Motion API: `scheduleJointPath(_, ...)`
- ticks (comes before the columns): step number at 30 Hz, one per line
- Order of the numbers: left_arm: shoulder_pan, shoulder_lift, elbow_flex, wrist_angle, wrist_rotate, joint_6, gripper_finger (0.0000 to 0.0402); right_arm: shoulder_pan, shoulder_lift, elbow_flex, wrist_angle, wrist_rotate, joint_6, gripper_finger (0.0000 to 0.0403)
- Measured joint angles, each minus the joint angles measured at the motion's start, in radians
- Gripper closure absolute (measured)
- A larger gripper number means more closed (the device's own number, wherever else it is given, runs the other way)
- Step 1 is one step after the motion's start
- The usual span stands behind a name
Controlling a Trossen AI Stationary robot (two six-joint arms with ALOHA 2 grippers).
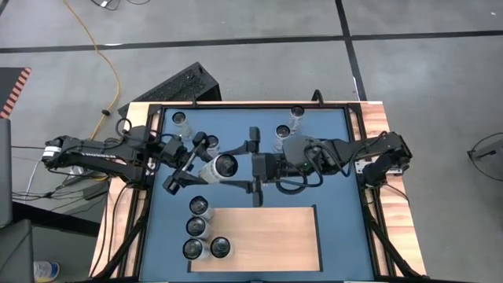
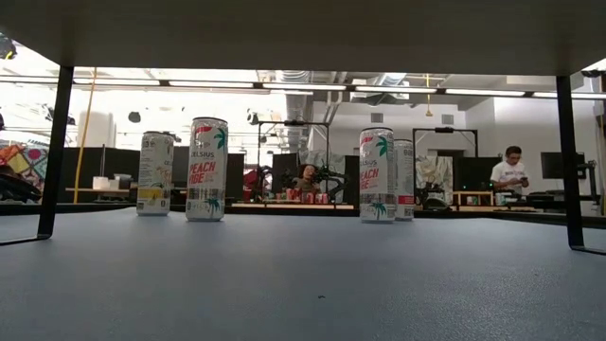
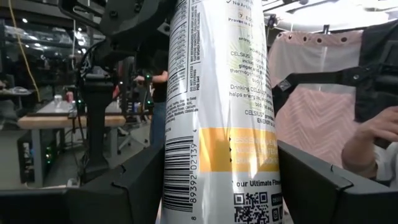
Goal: Place canned beverage on shelf
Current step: Put the right white yellow soda can on the shelf aligned with the other white yellow soda can
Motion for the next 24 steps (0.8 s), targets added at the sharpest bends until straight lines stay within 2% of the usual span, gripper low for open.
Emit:
scheduleJointPath(4, 0.001, 0.003, 0.000, 0.032, 0.017, -0.005, 0.0152, -0.004, 0.003, -0.001, 0.016, -0.019, -0.031, 0.0086)
scheduleJointPath(9, 0.000, 0.003, 0.002, 0.061, 0.055, -0.033, 0.0152, -0.016, 0.005, -0.002, 0.035, -0.107, -0.031, 0.0059)
scheduleJointPath(12, 0.002, 0.003, 0.002, 0.079, 0.085, -0.073, 0.0152, -0.017, 0.005, -0.002, 0.042, -0.136, -0.059, 0.0057)
scheduleJointPath(16, 0.000, 0.003, 0.003, 0.093, 0.149, -0.102, 0.0152, -0.023, 0.007, -0.003, 0.068, -0.231, -0.078, 0.0060)
scheduleJointPath(21, -0.010, 0.003, 0.005, 0.158, 0.200, -0.157, 0.0152, -0.037, 0.006, -0.003, 0.107, -0.275, -0.096, 0.0061)
scheduleJointPath(24, -0.012, 0.004, 0.005, 0.166, 0.246, -0.170, 0.0152, -0.052, 0.035, 0.000, 0.183, -0.331, -0.099, 0.0060)
